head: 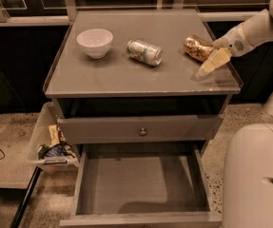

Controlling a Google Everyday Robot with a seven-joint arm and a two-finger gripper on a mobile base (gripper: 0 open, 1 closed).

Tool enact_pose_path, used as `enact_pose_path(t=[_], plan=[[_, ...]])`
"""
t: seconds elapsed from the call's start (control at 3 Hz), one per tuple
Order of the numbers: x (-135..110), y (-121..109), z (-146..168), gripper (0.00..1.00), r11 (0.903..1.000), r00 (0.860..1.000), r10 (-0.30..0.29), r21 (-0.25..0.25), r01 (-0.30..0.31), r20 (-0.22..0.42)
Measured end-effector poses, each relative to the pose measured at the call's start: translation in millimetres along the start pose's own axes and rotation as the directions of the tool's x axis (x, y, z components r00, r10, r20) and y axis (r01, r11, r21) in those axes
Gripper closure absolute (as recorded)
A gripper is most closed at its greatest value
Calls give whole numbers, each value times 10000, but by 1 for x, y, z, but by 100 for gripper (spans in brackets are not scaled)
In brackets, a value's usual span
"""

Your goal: Place orange can into middle drawer

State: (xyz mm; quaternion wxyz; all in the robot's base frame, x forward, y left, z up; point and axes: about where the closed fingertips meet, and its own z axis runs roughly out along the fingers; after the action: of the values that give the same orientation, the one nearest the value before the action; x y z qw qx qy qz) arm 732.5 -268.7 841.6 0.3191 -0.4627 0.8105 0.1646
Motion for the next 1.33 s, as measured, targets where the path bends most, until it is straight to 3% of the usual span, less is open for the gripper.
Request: enact_pose_path(t=[0.33, 1.0, 1.33], plan=[[-4, -1, 0, 0, 9999, 9998, 158, 16, -158, 136], [-4, -1, 0, 41, 9999, 9998, 158, 16, -159, 136], [-4, -1, 0, 38, 9999, 9998, 158, 16, -159, 136]])
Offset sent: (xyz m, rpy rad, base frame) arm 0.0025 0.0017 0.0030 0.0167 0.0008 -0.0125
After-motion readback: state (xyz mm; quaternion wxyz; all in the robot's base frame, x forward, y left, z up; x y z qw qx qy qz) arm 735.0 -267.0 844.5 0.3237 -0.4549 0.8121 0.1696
